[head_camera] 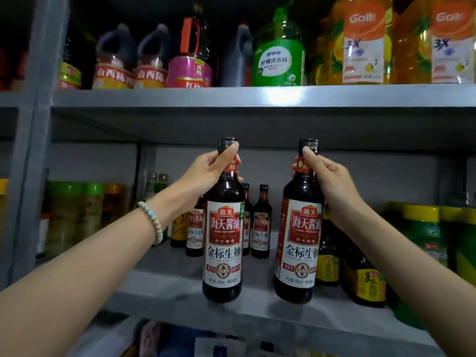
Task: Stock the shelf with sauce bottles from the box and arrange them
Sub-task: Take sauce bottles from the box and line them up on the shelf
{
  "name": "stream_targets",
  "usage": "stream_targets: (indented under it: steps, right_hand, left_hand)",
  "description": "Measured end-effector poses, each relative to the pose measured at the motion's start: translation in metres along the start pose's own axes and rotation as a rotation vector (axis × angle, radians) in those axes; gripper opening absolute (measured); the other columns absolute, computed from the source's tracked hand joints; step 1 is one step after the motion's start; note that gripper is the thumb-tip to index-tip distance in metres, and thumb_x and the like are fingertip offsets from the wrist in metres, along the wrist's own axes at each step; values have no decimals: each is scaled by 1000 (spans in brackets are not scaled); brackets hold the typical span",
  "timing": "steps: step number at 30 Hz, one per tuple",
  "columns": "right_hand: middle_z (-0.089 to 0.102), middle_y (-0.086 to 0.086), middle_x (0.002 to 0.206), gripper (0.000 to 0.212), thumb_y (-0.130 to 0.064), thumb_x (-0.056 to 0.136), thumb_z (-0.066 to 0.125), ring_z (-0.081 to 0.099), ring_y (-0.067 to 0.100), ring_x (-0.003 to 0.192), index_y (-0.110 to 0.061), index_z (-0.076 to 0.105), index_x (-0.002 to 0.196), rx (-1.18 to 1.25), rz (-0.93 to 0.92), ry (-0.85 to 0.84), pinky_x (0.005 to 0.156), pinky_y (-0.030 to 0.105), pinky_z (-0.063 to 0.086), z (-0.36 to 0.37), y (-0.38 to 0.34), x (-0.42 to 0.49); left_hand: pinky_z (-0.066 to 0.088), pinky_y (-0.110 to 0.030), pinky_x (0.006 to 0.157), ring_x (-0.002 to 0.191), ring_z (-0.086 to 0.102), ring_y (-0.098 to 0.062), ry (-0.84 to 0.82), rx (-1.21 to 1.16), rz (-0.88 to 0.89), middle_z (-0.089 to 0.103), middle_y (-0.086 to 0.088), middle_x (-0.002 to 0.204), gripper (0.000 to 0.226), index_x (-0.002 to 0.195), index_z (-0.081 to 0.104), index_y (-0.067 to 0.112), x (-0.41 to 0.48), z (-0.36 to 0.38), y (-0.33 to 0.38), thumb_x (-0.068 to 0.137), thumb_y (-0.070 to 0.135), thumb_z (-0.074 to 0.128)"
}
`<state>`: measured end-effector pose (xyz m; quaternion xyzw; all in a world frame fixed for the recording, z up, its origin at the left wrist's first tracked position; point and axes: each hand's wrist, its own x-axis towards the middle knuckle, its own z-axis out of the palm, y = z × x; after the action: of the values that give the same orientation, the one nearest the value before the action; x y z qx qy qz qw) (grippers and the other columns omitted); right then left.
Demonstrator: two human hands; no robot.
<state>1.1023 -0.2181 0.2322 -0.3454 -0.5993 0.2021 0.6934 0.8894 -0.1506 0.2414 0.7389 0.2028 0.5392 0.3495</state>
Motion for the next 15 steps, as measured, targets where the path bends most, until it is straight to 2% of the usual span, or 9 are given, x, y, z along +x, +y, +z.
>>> stream_targets:
  steps: [4,9,15]
  right_hand:
    - [69,3,80,32,-41,87,60,65,13,70,-10,68,91,-14,19,45,63,22,54,27,19,22]
    - [75,2,92,27,-39,87,60,72,13,85,-15,69,95,-86,21,74,77,26,57,48,46,38]
    - [75,1,94,27,-37,87,61,71,11,89,-16,69,100,-142,39,64,74,22,56,54,71,45]
  left_hand:
    - [53,-27,70,69,69,-14,-66,-24,-5,69,-5,76,43,86,61,20,33,-20,-31,73,61,54]
    - [51,-31,77,74,70,-15,-95,-37,-38,72,-2,76,50,90,62,19,59,-33,-68,70,64,53]
    - [47,-36,86,84,70,-20,-119,11,-57,74,-5,82,67,96,63,15,70,-37,-97,64,72,51]
